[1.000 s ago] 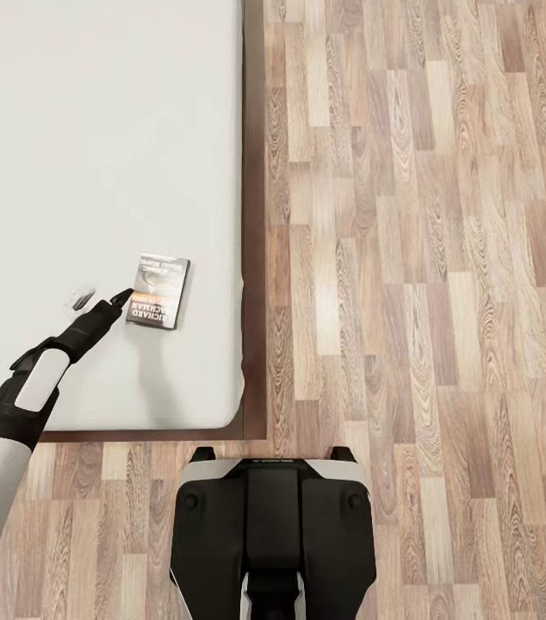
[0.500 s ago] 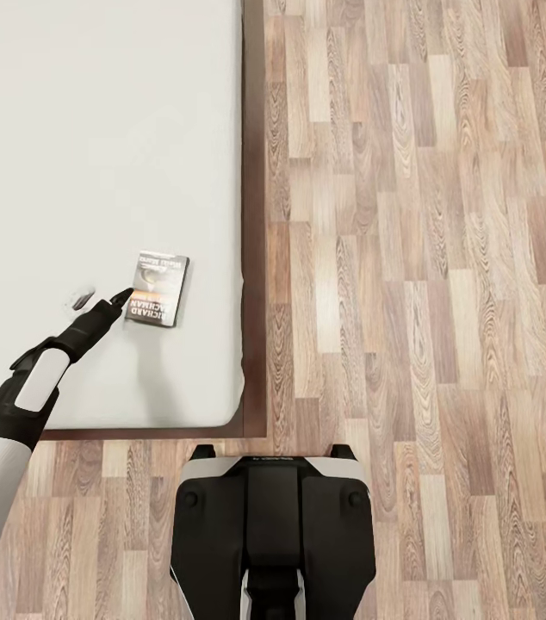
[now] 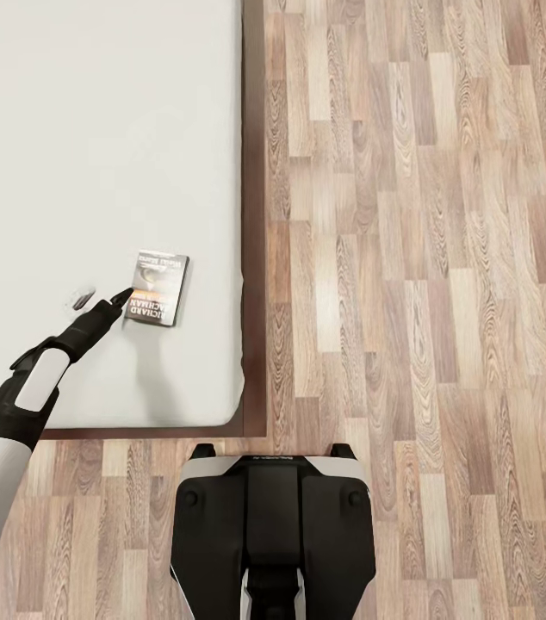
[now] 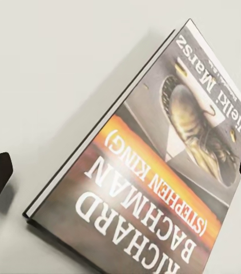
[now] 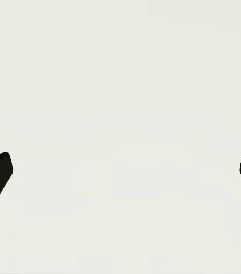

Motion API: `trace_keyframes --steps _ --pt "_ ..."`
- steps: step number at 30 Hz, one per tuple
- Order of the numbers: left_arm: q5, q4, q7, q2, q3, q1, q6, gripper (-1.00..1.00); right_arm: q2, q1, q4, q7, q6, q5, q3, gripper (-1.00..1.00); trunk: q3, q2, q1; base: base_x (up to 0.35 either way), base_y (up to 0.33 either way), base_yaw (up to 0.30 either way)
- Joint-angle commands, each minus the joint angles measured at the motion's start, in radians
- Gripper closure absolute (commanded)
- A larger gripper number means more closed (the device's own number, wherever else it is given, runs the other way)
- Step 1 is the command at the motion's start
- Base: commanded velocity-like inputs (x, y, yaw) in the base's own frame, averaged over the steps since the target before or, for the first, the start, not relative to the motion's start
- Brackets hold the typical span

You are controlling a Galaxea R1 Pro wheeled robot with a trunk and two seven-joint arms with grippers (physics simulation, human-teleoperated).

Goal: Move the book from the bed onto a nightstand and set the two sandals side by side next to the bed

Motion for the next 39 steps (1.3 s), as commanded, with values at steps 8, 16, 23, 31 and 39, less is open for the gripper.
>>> trace_keyframes --steps 8,16,23,31,39 --pt "0.01 -0.001 -0.002 0.0 0.0 -0.001 0.006 -1.0 0.0 0.0 0.002 0.004 -0.004 -0.01 0.008 -1.0 -0.007 -0.002 0.001 0.0 0.0 0.0" --pt "0.01 -0.003 -0.003 0.0 -0.001 -0.001 0.006 -1.0 0.0 0.0 0.002 0.004 -0.004 -0.01 0.008 -1.0 -0.01 -0.002 0.001 0.0 0.0 0.0" --pt "0.01 -0.003 -0.004 -0.001 -0.001 -0.001 0.006 -1.0 0.0 0.0 0.002 0.004 -0.004 -0.01 0.009 -1.0 -0.014 -0.002 0.001 0.0 0.0 0.0" --pt "0.01 -0.005 -0.004 -0.001 -0.002 -0.001 0.005 -1.0 0.0 0.0 0.002 0.004 -0.004 -0.01 0.012 -1.0 -0.024 -0.002 0.001 0.0 0.0 0.0" --pt "0.009 -0.005 -0.006 -0.008 -0.002 -0.001 0.005 -1.0 0.0 0.0 0.002 0.004 -0.004 -0.01 0.013 -1.0 -0.035 -0.002 0.001 0.0 0.0 0.0"
